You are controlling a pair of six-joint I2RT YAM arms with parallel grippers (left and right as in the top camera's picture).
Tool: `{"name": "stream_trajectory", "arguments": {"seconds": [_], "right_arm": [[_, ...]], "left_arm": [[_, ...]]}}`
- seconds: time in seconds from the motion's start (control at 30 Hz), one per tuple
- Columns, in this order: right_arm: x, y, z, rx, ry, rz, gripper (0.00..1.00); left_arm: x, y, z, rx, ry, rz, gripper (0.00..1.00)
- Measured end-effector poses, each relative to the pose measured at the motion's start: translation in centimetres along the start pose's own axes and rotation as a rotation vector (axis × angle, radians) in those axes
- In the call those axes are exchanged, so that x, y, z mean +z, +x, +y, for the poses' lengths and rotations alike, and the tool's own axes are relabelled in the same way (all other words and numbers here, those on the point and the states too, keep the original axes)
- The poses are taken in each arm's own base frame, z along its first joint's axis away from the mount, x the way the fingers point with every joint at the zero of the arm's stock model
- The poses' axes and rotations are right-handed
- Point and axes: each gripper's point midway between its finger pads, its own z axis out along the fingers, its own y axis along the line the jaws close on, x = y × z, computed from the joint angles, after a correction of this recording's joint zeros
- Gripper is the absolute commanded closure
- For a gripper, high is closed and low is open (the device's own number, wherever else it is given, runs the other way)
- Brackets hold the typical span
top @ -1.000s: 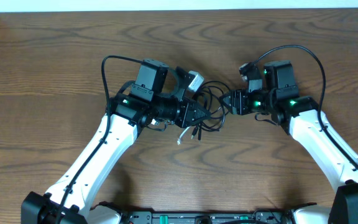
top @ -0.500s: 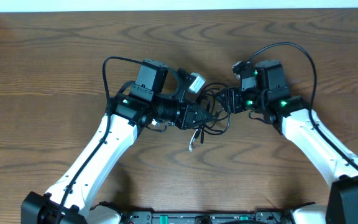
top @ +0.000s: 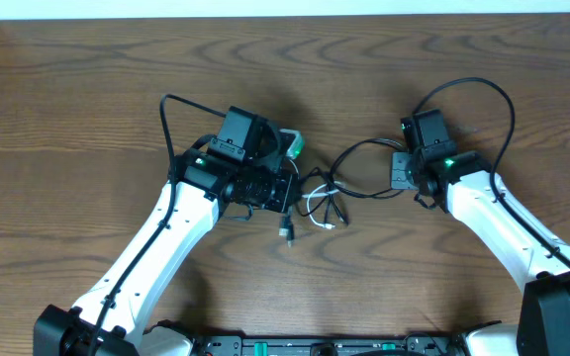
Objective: Untangle cables
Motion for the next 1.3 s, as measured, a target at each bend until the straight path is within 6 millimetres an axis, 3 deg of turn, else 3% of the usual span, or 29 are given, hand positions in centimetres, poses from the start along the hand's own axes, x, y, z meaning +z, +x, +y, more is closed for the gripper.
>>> {"name": "stream_trajectory", "arguments": {"seconds": [0.2, 0.23, 0.3, 0.33, 0.43, 0.6, 0.73, 1.0, 1.13, 1.3], "right_arm": [[-0.1, 0.8, -4.3, 0.143, 0.181, 0.019, 0.99], [-0.1, 0.7, -4.9, 0.168, 0.196, 0.016, 0.99], [-0.1, 0.3, -5.9, 0.217, 0.214, 0.005, 0.99], [0.0, 0.2, -6.1, 0.229, 0.212, 0.000, 0.99], [0.3, -0.9, -5.0, 0.221, 0.125, -0.021, 0.99], [0.1, -1.8, 1.0, 0.110, -0.198, -0.007, 0.99], [-0.5, -1.3, 3.3, 0.071, -0.314, 0.018, 0.99], [-0.7, 0.3, 3.9, 0.058, -0.353, 0.090, 0.99], [-0.8, 1.0, 3.8, 0.060, -0.350, 0.119, 0.99], [-0.8, 1.4, 3.7, 0.060, -0.346, 0.133, 0.99]], "left_arm": [[-0.8, -0.1, 4.1, -0.052, -0.176, -0.015, 0.92], [-1.1, -0.2, 4.8, -0.066, -0.193, -0.023, 0.85], [-1.7, -0.5, 6.1, -0.098, -0.220, -0.039, 0.42], [-1.9, -0.6, 6.7, -0.112, -0.230, -0.045, 0.36], [-2.3, -0.7, 7.3, -0.134, -0.237, -0.053, 0.34], [-2.2, -0.6, 6.8, -0.133, -0.208, -0.050, 0.33], [-2.0, -1.0, 6.0, -0.125, -0.159, -0.062, 0.33], [-1.4, -5.0, 5.2, -0.048, -0.107, -0.191, 0.33], [0.9, -6.1, 7.3, -0.055, -0.144, -0.188, 0.33], [4.8, -5.7, 9.9, -0.091, -0.170, -0.118, 0.33]]}}
